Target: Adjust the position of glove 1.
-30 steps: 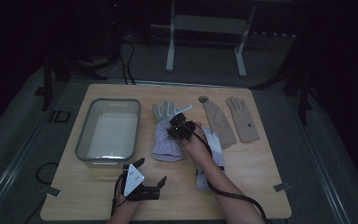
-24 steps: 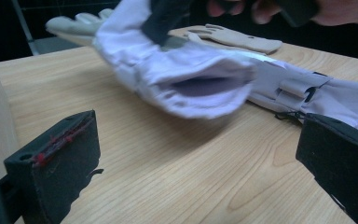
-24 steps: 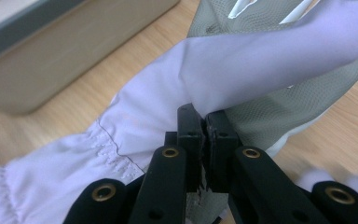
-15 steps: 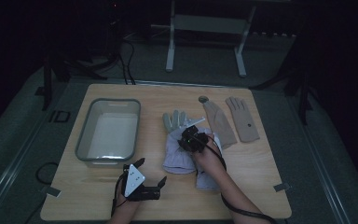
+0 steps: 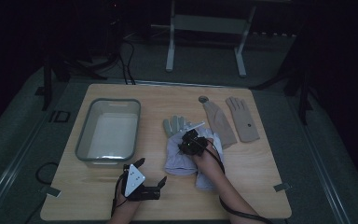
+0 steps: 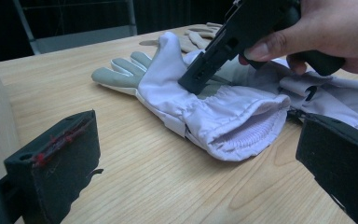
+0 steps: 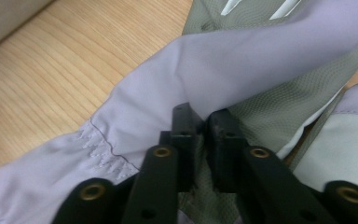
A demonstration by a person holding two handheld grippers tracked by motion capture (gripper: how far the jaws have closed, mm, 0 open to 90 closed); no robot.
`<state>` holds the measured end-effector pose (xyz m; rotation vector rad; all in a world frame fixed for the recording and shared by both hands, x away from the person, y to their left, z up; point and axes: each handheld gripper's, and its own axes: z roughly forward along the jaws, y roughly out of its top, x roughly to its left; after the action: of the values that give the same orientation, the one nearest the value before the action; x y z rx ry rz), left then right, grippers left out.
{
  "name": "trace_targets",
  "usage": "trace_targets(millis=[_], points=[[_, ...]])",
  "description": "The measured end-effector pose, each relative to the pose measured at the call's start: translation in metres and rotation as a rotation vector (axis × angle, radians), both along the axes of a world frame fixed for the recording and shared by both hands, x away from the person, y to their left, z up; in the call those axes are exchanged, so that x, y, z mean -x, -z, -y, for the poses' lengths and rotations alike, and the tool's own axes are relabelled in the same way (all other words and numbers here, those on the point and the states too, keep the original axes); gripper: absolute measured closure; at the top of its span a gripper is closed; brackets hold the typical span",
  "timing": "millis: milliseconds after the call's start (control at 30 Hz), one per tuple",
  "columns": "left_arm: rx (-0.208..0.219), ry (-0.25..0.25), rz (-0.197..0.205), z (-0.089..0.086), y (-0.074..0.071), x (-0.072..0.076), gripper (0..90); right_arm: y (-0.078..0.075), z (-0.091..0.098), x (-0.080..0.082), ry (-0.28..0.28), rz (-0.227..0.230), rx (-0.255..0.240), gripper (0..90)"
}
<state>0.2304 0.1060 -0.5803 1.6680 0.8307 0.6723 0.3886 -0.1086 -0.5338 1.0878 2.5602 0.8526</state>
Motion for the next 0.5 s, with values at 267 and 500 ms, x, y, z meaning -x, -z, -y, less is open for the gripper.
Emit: trace_targets(millis=[267,500], points=[[0.006,0.0,-0.003,0.0,0.0,0.0,0.0,-0.017,0.014,0.001,-0.075,0.048,-0.02,51.1],[0.005,-0.001,-0.003,0.0,0.0,0.0,0.0,-0.035,0.042,0.002,-0.1,0.06,-0.034,50.2]])
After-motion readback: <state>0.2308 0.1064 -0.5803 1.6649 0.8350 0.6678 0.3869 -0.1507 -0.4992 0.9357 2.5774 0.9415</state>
